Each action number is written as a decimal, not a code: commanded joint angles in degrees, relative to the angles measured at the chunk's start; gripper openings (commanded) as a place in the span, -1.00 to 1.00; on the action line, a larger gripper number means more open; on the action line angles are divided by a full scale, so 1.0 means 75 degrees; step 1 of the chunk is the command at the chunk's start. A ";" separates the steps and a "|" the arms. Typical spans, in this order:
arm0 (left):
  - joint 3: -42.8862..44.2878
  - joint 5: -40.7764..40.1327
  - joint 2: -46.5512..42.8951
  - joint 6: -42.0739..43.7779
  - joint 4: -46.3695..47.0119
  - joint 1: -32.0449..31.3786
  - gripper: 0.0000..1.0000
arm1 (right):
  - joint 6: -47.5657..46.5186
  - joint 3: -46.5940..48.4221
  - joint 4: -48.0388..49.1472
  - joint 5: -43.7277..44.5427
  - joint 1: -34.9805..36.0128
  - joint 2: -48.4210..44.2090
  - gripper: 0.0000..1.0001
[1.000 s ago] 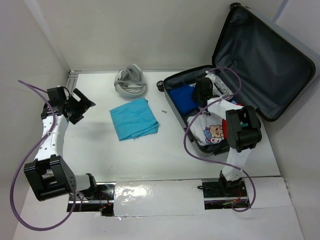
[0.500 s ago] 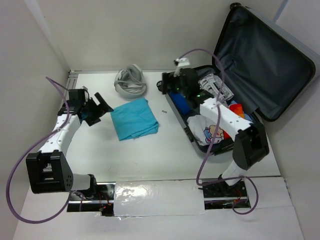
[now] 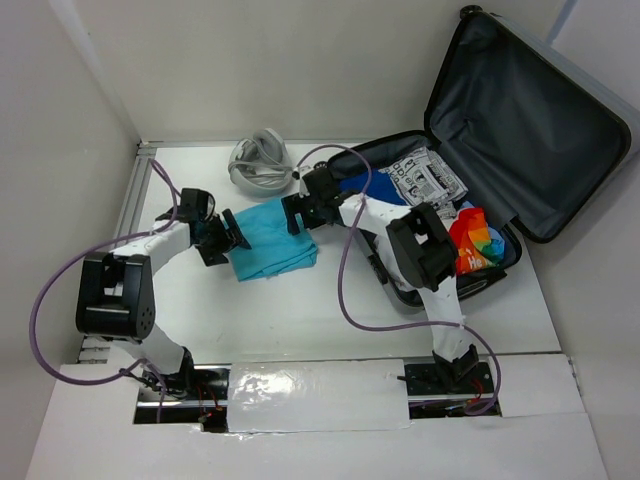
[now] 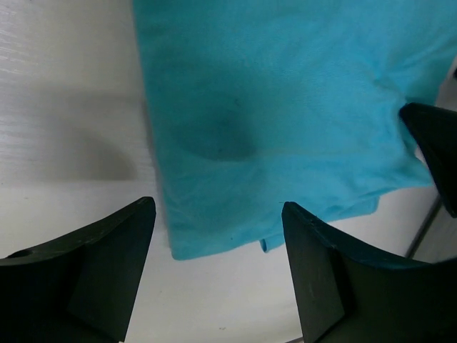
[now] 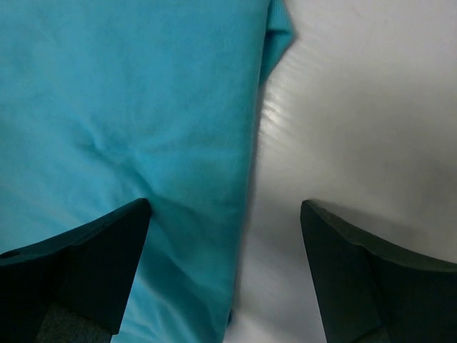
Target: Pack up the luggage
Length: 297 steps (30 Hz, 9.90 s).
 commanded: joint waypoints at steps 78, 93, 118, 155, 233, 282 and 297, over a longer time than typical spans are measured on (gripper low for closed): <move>0.0218 -0.0636 -0.1100 0.0214 -0.0373 -0.0170 1.00 | -0.3092 -0.1895 -0.0655 0.2361 0.1293 -0.3159 1.00; -0.0227 -0.1409 -0.2541 -0.0477 -0.1545 -0.0100 1.00 | -0.6518 -0.2638 -0.0091 -0.0474 0.2421 -0.2613 0.98; -0.0450 -0.1762 -0.3315 -0.0630 -0.1909 -0.0030 1.00 | -0.6191 -0.2508 0.0532 -0.0743 0.1799 -0.1730 -1.00; -0.0321 -0.0896 -0.2251 -0.0559 -0.1135 -0.0030 1.00 | 0.2642 -0.2787 -0.0630 -0.6254 -0.3192 -0.5575 -1.00; 0.0910 0.0312 0.0095 0.0519 -0.0397 -0.0100 1.00 | -0.0685 0.0109 -0.5542 0.1668 -0.4263 -0.4426 0.21; 0.1366 -0.0532 -0.0106 0.0308 -0.0877 -0.0534 1.00 | 0.2516 -0.3257 -0.7673 0.3087 -0.2338 -0.6314 -1.00; 0.3564 -0.0870 0.1343 -0.0276 -0.0644 -0.0534 1.00 | 0.1427 -0.0236 -0.6386 0.3694 -0.1273 -0.5202 1.00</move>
